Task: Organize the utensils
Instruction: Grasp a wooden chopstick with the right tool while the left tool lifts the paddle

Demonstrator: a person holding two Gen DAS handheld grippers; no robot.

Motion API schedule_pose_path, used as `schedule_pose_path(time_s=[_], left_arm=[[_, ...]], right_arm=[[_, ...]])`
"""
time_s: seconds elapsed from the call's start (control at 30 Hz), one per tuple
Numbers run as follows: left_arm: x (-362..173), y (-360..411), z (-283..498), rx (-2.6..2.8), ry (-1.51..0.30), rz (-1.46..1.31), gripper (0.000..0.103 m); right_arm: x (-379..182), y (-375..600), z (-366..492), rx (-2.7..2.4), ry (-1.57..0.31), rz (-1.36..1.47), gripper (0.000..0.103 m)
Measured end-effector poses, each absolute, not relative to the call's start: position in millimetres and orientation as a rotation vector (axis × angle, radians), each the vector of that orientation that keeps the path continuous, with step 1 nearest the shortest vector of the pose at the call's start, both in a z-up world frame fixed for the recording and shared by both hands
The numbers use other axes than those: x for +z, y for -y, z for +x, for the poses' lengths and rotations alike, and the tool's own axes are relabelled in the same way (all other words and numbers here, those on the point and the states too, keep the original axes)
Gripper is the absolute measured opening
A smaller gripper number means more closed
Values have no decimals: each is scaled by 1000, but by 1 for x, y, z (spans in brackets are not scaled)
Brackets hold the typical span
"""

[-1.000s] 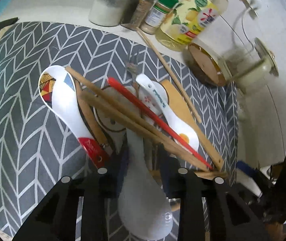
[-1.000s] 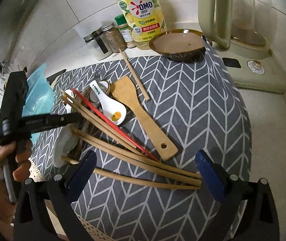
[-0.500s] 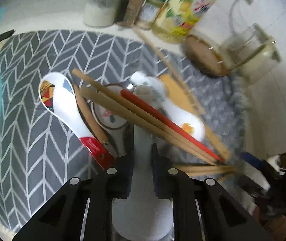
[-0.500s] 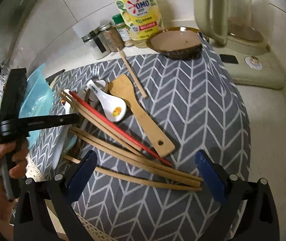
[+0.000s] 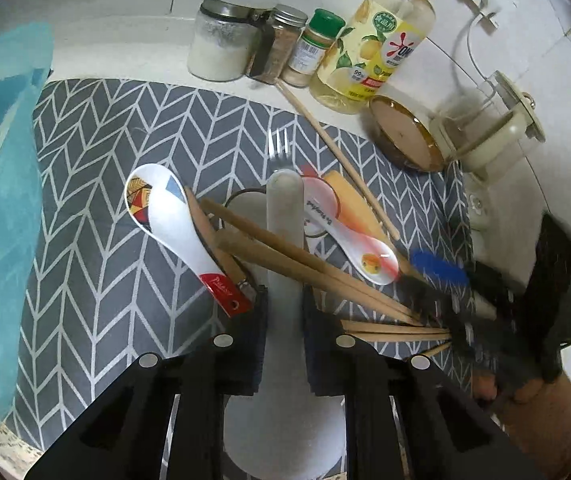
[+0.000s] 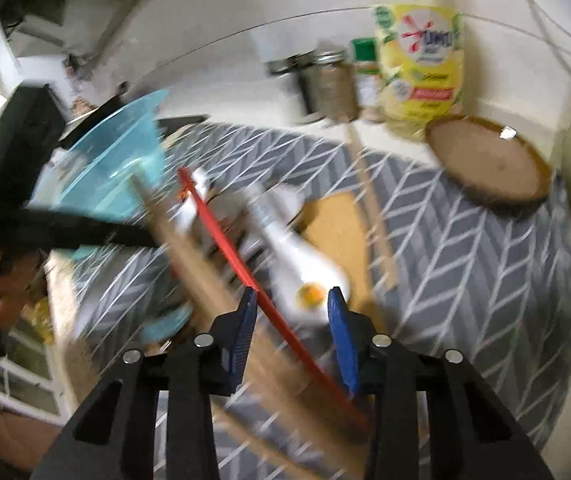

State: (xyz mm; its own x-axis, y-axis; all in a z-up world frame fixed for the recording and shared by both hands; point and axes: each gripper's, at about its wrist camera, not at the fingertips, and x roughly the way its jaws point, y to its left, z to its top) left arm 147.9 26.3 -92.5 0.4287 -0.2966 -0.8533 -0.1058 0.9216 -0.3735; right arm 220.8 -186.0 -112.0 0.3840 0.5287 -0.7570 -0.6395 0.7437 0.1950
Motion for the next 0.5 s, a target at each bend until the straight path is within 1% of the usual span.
schedule_pose_path(time_s=[0.1,0.27,0.37,0.4,0.43,0.5], left_arm=[[-93,-27,148,-122,-1135,-405,17],[-90,-27,151,-108,-1127,-408,17],[-82,-29,149,-105,-1111,-403,17],[-79,-31,148,-101,-1106,-402,17],[-77,-33,148,-90,-1103,-401,17],[-72,-36,145,-80,-1090,-401,17]], right_arm=[[-117,178,259,669,-900,-160,36],[-137,149,308,627,-946,-178,35],[-139,133,323,603,-945,-193,35],[-141,128,327,612,-956,-202,30],[-144,122,327,619,-966,-220,30],[-145,112,321,604,-915,-294,30]])
